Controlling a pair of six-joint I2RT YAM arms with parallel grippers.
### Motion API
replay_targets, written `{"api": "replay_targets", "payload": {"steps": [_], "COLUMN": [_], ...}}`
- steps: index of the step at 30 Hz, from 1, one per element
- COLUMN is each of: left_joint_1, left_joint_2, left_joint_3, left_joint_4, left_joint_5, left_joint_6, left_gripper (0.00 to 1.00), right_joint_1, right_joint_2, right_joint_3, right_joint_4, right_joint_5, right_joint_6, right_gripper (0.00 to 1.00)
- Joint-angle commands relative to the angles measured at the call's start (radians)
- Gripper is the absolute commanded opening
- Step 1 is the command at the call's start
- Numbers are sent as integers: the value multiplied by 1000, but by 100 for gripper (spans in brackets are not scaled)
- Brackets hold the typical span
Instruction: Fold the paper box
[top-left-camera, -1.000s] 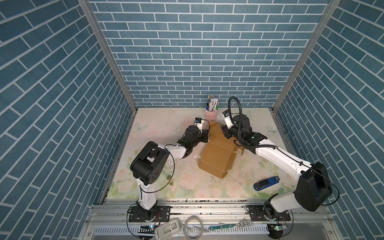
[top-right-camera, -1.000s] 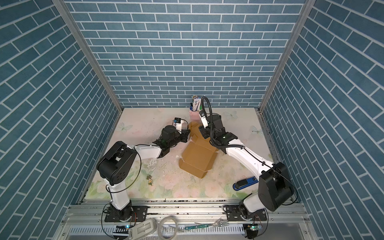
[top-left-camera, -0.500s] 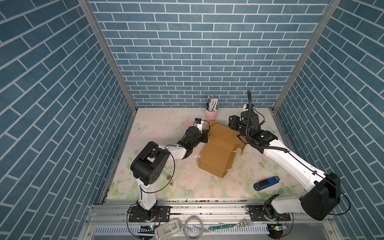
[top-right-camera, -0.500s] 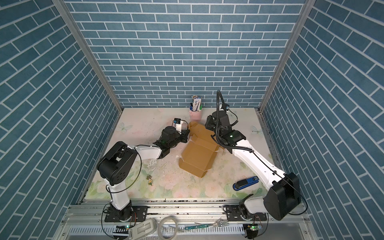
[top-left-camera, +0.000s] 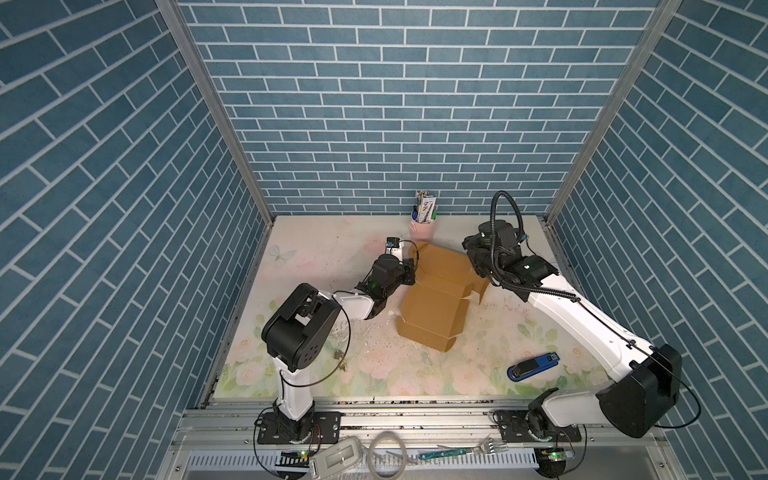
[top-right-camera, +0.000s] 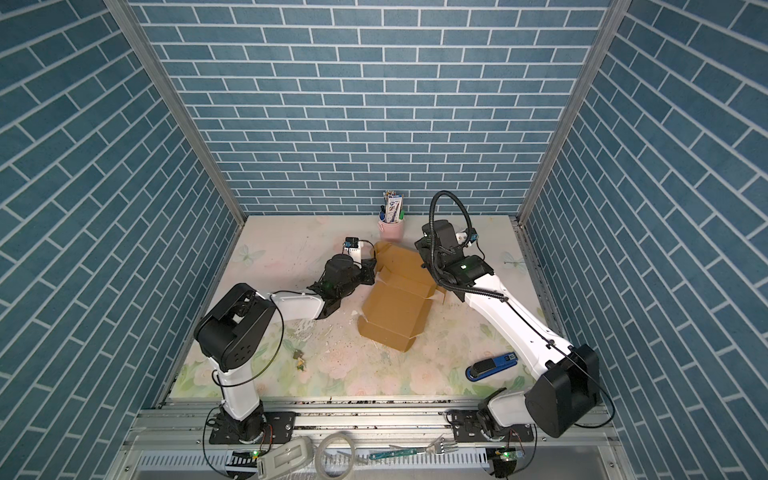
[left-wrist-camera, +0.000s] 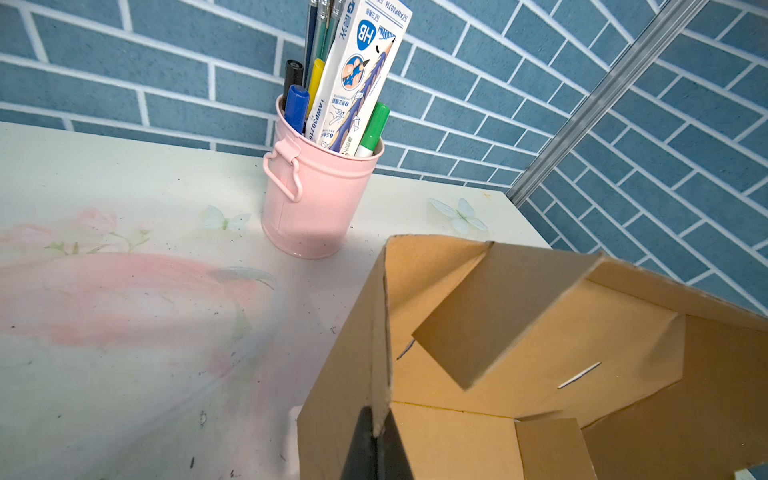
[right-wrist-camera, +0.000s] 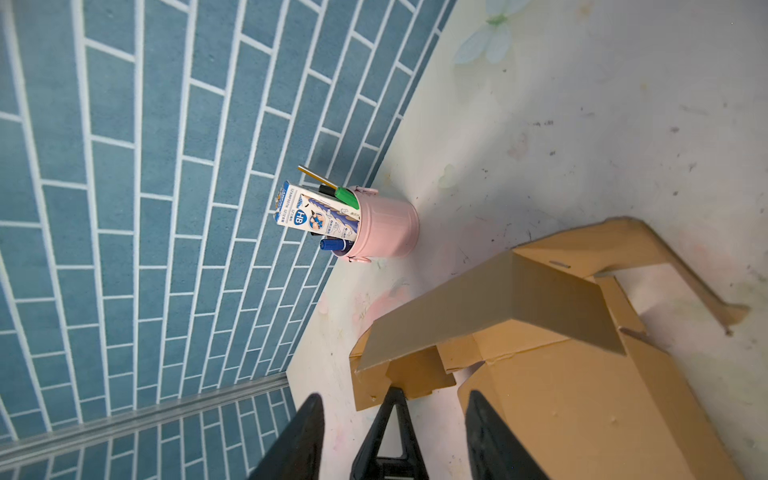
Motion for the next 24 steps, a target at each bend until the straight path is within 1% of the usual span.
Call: {"api": "replay_targets", "payload": {"steps": [1,11,16,24], "left_joint_1": [-10,-30,-31,-34], "left_joint_2": [-8,-18,-23,-24], "left_joint_3": [-11,-21,-25,-36], "left_joint_4": [10,14,17,25], "left_joint_5": [-51,-101,-101,-94], "left_joint_6": [-8,-22,-23,-26], "left_gripper": [0,0,0,0], "right_joint_1": [-1,-13,-35,-68], "right_joint_2": [27,97,115,166], "right_joint_3": [-23,-72,-95,-86], "right_joint_4": [18,120,154,199], "right_joint_5": [-30,-84,-86,-80], "right_joint_6": [173,332,365,381], "right_gripper": [56,55,55,53]}}
